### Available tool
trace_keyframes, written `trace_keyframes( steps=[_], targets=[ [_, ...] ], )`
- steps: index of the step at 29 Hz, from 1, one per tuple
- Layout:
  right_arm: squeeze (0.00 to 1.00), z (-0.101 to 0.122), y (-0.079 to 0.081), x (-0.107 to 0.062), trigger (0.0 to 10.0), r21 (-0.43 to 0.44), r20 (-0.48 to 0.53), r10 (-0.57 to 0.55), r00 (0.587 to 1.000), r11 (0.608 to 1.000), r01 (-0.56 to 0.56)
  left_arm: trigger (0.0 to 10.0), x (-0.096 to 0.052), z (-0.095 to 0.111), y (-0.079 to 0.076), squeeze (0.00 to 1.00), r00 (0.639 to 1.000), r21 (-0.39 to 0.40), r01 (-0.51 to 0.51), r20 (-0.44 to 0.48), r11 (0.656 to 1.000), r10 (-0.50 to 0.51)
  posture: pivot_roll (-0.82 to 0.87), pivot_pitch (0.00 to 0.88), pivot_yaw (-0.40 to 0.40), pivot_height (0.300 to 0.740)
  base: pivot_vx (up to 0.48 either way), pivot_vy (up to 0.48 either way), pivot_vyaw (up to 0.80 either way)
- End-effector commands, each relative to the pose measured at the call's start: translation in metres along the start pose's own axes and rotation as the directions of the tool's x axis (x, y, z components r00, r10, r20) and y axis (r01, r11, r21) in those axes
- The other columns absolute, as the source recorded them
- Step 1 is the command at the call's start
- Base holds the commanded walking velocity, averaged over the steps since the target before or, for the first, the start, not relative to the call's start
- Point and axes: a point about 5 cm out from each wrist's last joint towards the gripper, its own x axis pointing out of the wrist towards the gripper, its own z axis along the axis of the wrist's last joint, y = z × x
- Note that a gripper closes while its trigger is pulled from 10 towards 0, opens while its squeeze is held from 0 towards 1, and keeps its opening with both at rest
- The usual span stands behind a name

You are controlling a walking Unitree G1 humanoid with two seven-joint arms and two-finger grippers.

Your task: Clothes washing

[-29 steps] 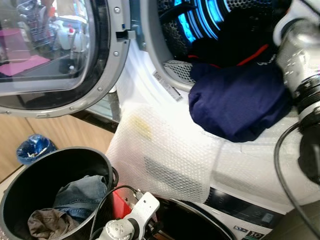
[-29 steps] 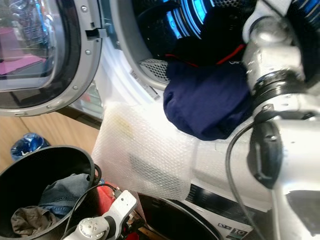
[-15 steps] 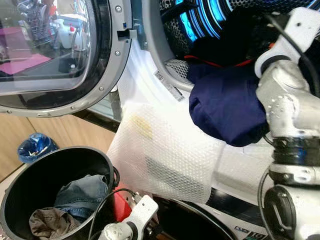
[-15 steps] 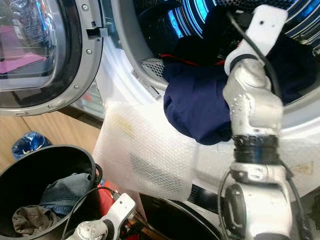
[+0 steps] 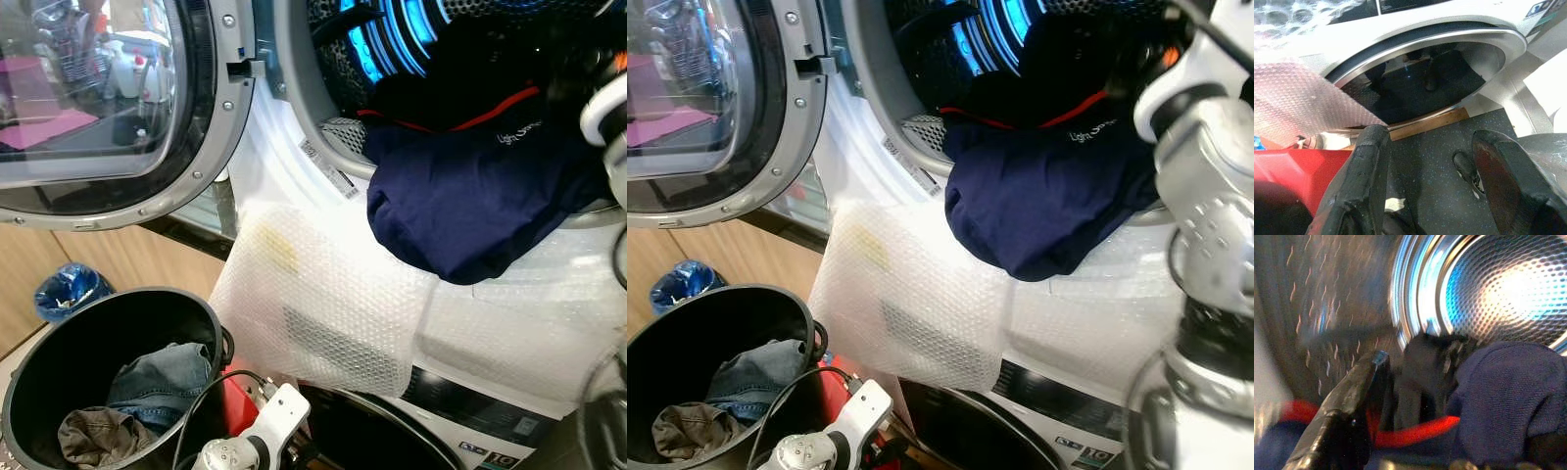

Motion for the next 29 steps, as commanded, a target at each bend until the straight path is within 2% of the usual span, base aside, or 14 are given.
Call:
trace_keyframes(
  steps=[1, 3, 6, 9, 12, 15, 16, 17, 18, 19, 20, 22, 26, 29],
  targets=[
    [0.00, 0.003, 0.003, -0.006, 10.0, -0.064, -0.017, 0.065, 0.998, 0.996, -0.066, 10.0, -0.001, 0.000, 0.000, 0.00, 1.000, 0.012, 0.001, -0.007, 1.000, 0.000, -0.13, 0.103, 0.000, 0.740, 0.000, 0.000, 0.00],
    [0.00, 0.003, 0.003, -0.012, 10.0, -0.112, -0.031, 0.096, 0.995, 0.989, -0.099, 10.0, -0.001, 0.000, 0.000, 0.00, 1.000, 0.013, 0.001, -0.007, 1.000, -0.001, -0.13, 0.105, 0.000, 0.740, 0.000, 0.000, 0.00],
    [0.00, 0.007, 0.003, -0.020, 10.0, -0.108, -0.023, 0.151, 0.988, 0.982, -0.152, 10.0, -0.001, 0.000, 0.000, 0.00, 1.000, 0.014, 0.002, -0.008, 1.000, -0.002, -0.13, 0.106, 0.002, 0.740, 0.000, 0.000, 0.00],
    [0.00, 0.018, 0.008, -0.033, 10.0, -0.096, 0.052, 0.292, 0.955, 0.953, -0.287, 10.0, -0.001, 0.000, 0.000, 0.00, 1.000, 0.013, 0.006, -0.010, 1.000, -0.006, -0.14, 0.109, 0.002, 0.740, 0.000, 0.000, 0.00],
    [0.00, 0.019, 0.012, -0.041, 10.0, -0.093, 0.086, 0.379, 0.921, 0.924, -0.371, 10.0, -0.001, 0.000, -0.001, 0.00, 1.000, 0.014, 0.008, -0.010, 1.000, -0.008, -0.14, 0.111, 0.002, 0.740, 0.000, 0.000, 0.00],
    [0.00, 0.012, 0.012, -0.046, 10.0, -0.099, 0.067, 0.428, 0.901, 0.902, -0.421, 10.0, -0.001, 0.000, -0.001, 0.00, 1.000, 0.016, 0.009, -0.012, 1.000, -0.009, -0.14, 0.111, 0.002, 0.740, 0.000, 0.000, 0.00],
    [0.00, 0.005, 0.016, -0.049, 10.0, -0.096, 0.048, 0.473, 0.880, 0.879, -0.467, 10.0, -0.001, 0.000, -0.001, 0.00, 1.000, 0.016, 0.008, -0.013, 1.000, -0.008, -0.14, 0.111, 0.001, 0.740, 0.000, 0.000, 0.00],
    [0.00, 0.005, 0.016, -0.049, 10.0, -0.096, 0.048, 0.473, 0.880, 0.879, -0.467, 10.0, -0.001, 0.000, -0.001, 0.00, 1.000, 0.016, 0.008, -0.013, 1.000, -0.008, -0.14, 0.111, 0.001, 0.740, 0.000, 0.000, 0.00],
    [0.00, -0.001, 0.021, -0.052, 10.0, -0.100, 0.024, 0.507, 0.861, 0.859, -0.503, 10.0, -0.001, 0.000, 0.000, 0.00, 1.000, 0.016, 0.007, -0.014, 1.000, -0.007, -0.14, 0.110, -0.001, 0.740, 0.000, 0.000, 0.00],
    [0.00, -0.015, 0.030, -0.057, 10.0, -0.126, -0.041, 0.563, 0.826, 0.817, -0.563, 10.0, -0.002, -0.001, 0.000, 0.00, 1.000, 0.017, 0.006, -0.015, 1.000, -0.006, -0.13, 0.110, 0.000, 0.740, 0.000, 0.000, 0.00],
    [0.00, -0.020, 0.034, -0.058, 10.0, -0.136, -0.067, 0.578, 0.813, 0.802, -0.582, 10.0, -0.002, -0.001, 0.000, 0.00, 1.000, 0.017, 0.006, -0.015, 1.000, -0.006, -0.13, 0.110, 0.000, 0.740, 0.000, 0.000, 0.00],
    [0.00, -0.029, 0.040, -0.059, 10.0, -0.175, -0.108, 0.588, 0.802, 0.783, -0.598, 10.0, -0.002, -0.001, 0.000, 0.00, 1.000, 0.017, 0.006, -0.015, 1.000, -0.006, -0.13, 0.112, 0.001, 0.740, 0.000, 0.000, 0.00],
    [0.00, -0.037, 0.044, -0.058, 10.0, -0.221, -0.132, 0.582, 0.802, 0.772, -0.596, 10.0, -0.002, -0.001, 0.000, 0.00, 1.000, 0.016, 0.004, -0.014, 1.000, -0.004, -0.13, 0.112, 0.001, 0.740, 0.000, 0.000, 0.00],
    [0.00, -0.034, 0.046, -0.064, 10.0, -0.201, -0.107, 0.635, 0.765, 0.740, -0.642, 10.0, -0.002, -0.001, 0.000, 0.00, 1.000, 0.017, 0.003, -0.015, 1.000, -0.003, -0.13, 0.112, 0.001, 0.740, 0.000, 0.000, 0.00]
  ],
)
